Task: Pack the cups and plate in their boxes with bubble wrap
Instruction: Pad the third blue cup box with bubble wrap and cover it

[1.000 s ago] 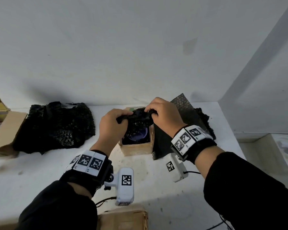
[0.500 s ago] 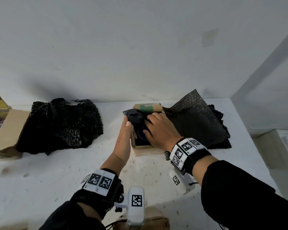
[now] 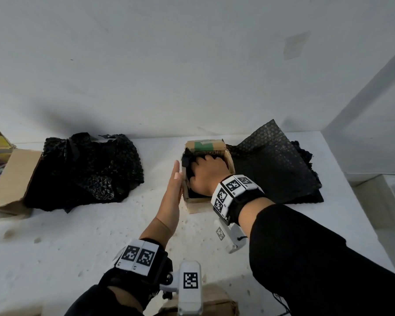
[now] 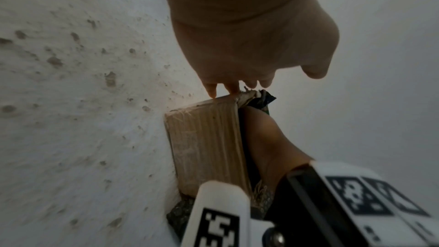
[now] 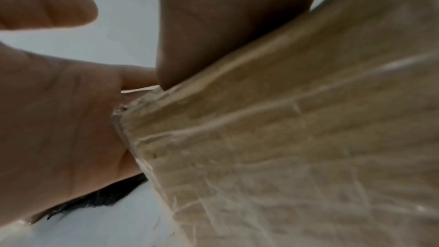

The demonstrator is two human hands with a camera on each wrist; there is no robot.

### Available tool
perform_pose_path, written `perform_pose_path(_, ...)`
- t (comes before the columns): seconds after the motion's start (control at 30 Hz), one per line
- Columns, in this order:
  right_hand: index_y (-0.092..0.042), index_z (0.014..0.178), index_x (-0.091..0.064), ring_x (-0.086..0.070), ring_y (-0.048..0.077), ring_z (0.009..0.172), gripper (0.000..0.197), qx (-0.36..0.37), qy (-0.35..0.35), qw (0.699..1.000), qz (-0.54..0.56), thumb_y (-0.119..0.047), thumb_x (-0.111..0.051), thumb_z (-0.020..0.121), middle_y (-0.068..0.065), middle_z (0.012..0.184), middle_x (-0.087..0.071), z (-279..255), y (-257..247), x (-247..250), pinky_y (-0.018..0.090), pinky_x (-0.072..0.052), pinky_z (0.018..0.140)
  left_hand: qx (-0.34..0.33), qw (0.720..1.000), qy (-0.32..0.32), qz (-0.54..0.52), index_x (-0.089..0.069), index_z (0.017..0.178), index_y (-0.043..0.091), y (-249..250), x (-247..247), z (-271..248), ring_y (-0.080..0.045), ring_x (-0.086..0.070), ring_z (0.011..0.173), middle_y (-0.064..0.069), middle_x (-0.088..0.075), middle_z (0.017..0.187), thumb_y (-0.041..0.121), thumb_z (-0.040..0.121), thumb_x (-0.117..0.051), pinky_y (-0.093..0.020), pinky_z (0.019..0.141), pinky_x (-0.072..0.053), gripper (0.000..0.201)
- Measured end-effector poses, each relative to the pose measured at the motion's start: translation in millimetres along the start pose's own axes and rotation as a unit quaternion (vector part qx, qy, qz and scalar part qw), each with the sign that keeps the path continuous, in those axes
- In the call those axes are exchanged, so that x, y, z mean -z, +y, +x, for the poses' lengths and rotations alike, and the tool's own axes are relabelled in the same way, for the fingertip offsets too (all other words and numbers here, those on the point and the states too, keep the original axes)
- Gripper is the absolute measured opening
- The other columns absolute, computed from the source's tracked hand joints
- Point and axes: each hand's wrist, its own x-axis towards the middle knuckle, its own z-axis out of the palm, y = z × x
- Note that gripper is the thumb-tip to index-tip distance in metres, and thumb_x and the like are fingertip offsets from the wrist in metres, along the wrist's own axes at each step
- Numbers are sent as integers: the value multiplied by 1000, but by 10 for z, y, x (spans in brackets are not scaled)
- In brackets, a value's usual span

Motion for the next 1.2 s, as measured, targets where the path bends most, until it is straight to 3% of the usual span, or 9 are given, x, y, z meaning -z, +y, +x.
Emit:
perform_pose_path(0.17, -10, 123, -50, -44, 31, 118, 37, -15, -11, 992, 125, -27, -36, 93, 13, 128, -47, -1, 88, 15, 43, -41, 95, -9, 999, 14, 51, -35, 143, 30, -8, 9, 7, -10, -32, 137, 8, -35, 150, 67, 90, -33, -34, 114, -25, 64)
perform_pose_path(0.33, -5, 96, -61, -57, 31, 91, 28, 32, 237, 969, 60, -17, -61, 71, 11, 99, -61, -189, 122, -79, 39, -52, 66, -15, 997, 15, 71, -33, 143, 24, -4, 42, -18, -19, -28, 140, -2, -32, 152, 65, 91, -32, -35, 113, -23, 66)
perform_pose_path(0.57, -12, 79, -68, -53, 27, 85, 51, 3, 217, 976, 3, -45, -30, 84, 4, 93, -64, -196, 63, -161, 37, -38, 72, -16, 998, 19, 64, -32, 143, 10, 23, 58, -55, -27, -27, 140, -13, -31, 151, 46, 100, -27, -28, 104, -26, 57)
perform_pose_path(0.67, -9, 90, -70, -52, 29, 95, 63, 2, 163, 986, 19, -40, -15, 86, 6, 101, -64, -136, 33, -55, 40, -36, 82, -28, 998, 18, 49, -31, 145, 16, 43, 30, -84, -25, -24, 142, -9, -28, 153, 52, 97, -31, -30, 107, -23, 60)
perform_pose_path(0.77, -11, 104, -67, -49, 29, 107, 48, -2, 120, 993, -13, -34, -26, 96, 7, 111, -64, -33, 25, 2, 41, -31, 91, -33, 999, 7, 34, -32, 144, 31, 43, 7, -108, -17, -22, 143, 1, -28, 154, 67, 86, -34, -32, 112, -20, 68)
perform_pose_path(0.93, -11, 112, -61, -53, 27, 110, 42, -19, 64, 998, 1, -35, -29, 98, 8, 118, -61, 81, -29, -23, 39, -35, 94, -23, 999, -20, 38, -32, 123, 56, 102, -15, -141, 5, -33, 131, 23, -34, 142, 51, 97, -12, -13, 99, -29, 33)
perform_pose_path(1.03, -9, 112, -55, -56, 31, 104, 34, -39, 85, 991, 96, -31, -34, 97, 12, 116, -60, 61, 21, -63, 39, -45, 80, -27, 999, -24, 38, -29, 129, 53, 117, -4, -160, 4, -30, 134, 23, -31, 146, 52, 96, -11, -11, 98, -28, 37)
perform_pose_path(1.1, -8, 106, -54, -61, 33, 90, 25, -44, 169, 975, 137, -28, -44, 94, 12, 104, -63, 22, 56, -98, 35, -43, 63, -30, 999, -31, 32, -26, 135, 49, 102, -3, -150, 2, -28, 136, 20, -29, 149, 51, 97, -10, -15, 104, -26, 41)
perform_pose_path(1.2, -9, 78, -63, -61, 30, 69, 11, -38, 252, 961, 106, -16, -70, 74, 7, 77, -63, -66, 24, -97, 27, -36, 46, -20, 999, -32, 31, -33, 122, 56, 99, -17, -149, 2, -33, 132, 23, -35, 141, 52, 97, -12, -20, 108, -24, 33)
